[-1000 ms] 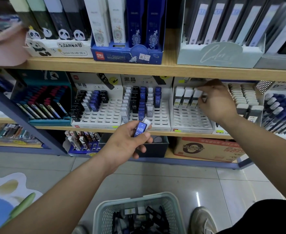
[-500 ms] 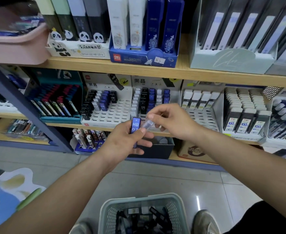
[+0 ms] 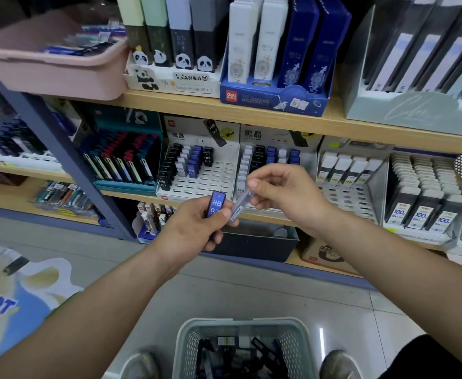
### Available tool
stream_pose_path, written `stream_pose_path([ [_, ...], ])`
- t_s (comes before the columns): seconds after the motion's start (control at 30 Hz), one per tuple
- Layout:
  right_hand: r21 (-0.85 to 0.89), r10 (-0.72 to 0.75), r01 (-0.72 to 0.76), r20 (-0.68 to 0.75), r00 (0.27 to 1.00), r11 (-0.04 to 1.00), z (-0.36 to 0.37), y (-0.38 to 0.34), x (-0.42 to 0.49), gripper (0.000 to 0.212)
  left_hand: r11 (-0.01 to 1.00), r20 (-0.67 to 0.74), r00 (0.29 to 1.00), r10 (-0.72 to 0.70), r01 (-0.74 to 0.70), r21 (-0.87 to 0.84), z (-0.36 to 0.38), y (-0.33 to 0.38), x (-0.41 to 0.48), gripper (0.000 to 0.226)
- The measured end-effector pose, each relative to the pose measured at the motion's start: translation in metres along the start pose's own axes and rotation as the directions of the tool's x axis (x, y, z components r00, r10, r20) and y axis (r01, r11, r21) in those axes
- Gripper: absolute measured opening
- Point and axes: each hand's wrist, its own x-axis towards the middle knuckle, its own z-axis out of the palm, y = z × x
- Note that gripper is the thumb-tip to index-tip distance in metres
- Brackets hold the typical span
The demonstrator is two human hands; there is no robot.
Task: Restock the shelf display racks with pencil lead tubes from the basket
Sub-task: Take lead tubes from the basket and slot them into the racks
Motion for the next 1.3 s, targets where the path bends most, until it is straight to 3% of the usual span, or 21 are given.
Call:
stream_pose_path([
  [0.13,-0.033,0.016,-0.015,0.025,1.000,0.999,0.013,-0.003,0.006,0.010,0.999,-0.070,0.997,0.019,-0.016,0.044,-0.017,-0.003,-0.002,0.014],
  [0.33,-0.005,0.059,-0.059,0.019,0.998,0.998,0.028,-0.005,0.014,0.036,0.998,-0.130,0.991,0.018,-0.011,0.055,-0.035,-0.006,-0.006,0.013],
  [0.5,0.021,0.035,-0.035,-0.032,0.999,0.999,0.037,-0.005,0.021,0.024,0.999,-0.157,0.988,0.003,0.004,0.044,-0.050,-0.006,-0.013,0.014],
  [0.6,-0.112,-0.045,0.034,-0.095,0.994,0.993,0.044,-0.005,0.033,0.021,0.998,-0.194,0.981,-0.020,0.031,0.053,-0.064,-0.009,-0.015,0.016],
  [0.7,-0.364,-0.180,0.128,-0.113,0.977,0.923,0.058,-0.001,0.059,0.021,0.996,-0.195,0.980,-0.032,0.047,0.072,-0.076,-0.013,-0.019,0.018],
  [0.8,-0.480,-0.256,0.168,-0.124,0.959,0.861,0.078,0.010,0.092,0.016,0.996,-0.203,0.977,-0.059,0.072,0.057,-0.086,-0.016,-0.024,0.015],
  [1.03,-0.640,-0.322,0.199,-0.080,0.943,0.743,0.114,0.038,0.147,0.014,0.998,-0.243,0.968,-0.064,0.064,-0.006,-0.110,-0.020,-0.037,0.013],
  [1.3,-0.710,-0.333,0.242,0.011,0.943,0.662,0.116,0.045,0.145,0.017,0.997,-0.240,0.968,-0.077,0.071,-0.031,-0.117,-0.015,-0.042,0.010],
])
